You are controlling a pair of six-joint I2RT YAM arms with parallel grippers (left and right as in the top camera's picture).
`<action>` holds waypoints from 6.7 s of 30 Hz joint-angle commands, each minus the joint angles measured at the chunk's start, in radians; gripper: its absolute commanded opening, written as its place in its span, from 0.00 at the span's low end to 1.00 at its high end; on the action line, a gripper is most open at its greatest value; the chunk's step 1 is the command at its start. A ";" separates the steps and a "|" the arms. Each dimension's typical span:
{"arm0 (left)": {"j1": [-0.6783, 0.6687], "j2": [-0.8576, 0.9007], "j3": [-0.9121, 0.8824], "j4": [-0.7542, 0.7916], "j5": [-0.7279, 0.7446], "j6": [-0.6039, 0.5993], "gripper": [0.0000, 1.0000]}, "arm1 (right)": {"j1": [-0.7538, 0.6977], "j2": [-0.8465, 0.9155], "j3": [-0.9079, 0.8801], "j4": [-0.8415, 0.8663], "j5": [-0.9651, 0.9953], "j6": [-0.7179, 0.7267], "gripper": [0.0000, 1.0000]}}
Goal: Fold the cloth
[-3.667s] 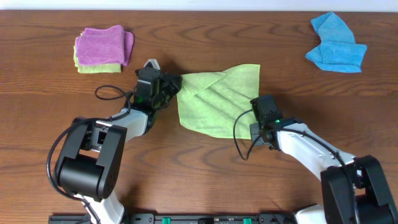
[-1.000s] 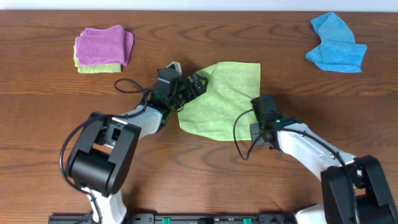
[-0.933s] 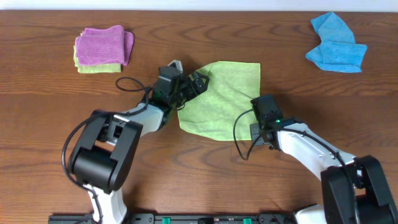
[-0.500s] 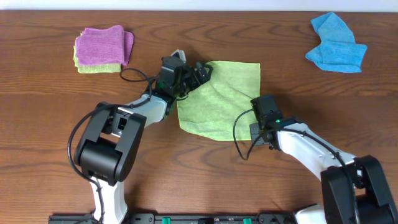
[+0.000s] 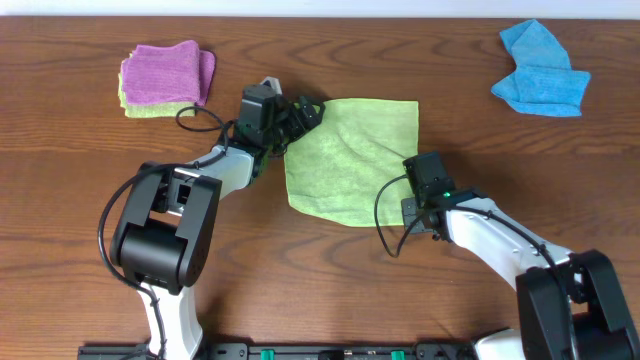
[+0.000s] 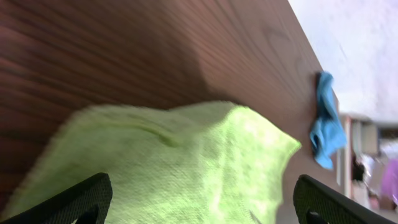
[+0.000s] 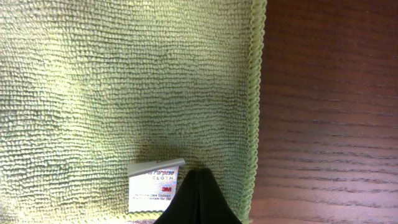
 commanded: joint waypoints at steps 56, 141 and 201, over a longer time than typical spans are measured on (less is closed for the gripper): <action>0.036 0.007 0.092 0.020 -0.037 0.151 0.92 | -0.033 0.051 0.312 -0.177 0.089 -0.075 0.41; 0.058 0.002 0.118 -0.080 0.208 0.398 0.06 | -0.091 0.208 0.468 0.041 -0.212 -0.147 0.02; -0.074 0.194 0.546 -0.686 -0.486 0.878 0.06 | -0.164 0.522 0.747 0.049 -0.229 -0.249 0.02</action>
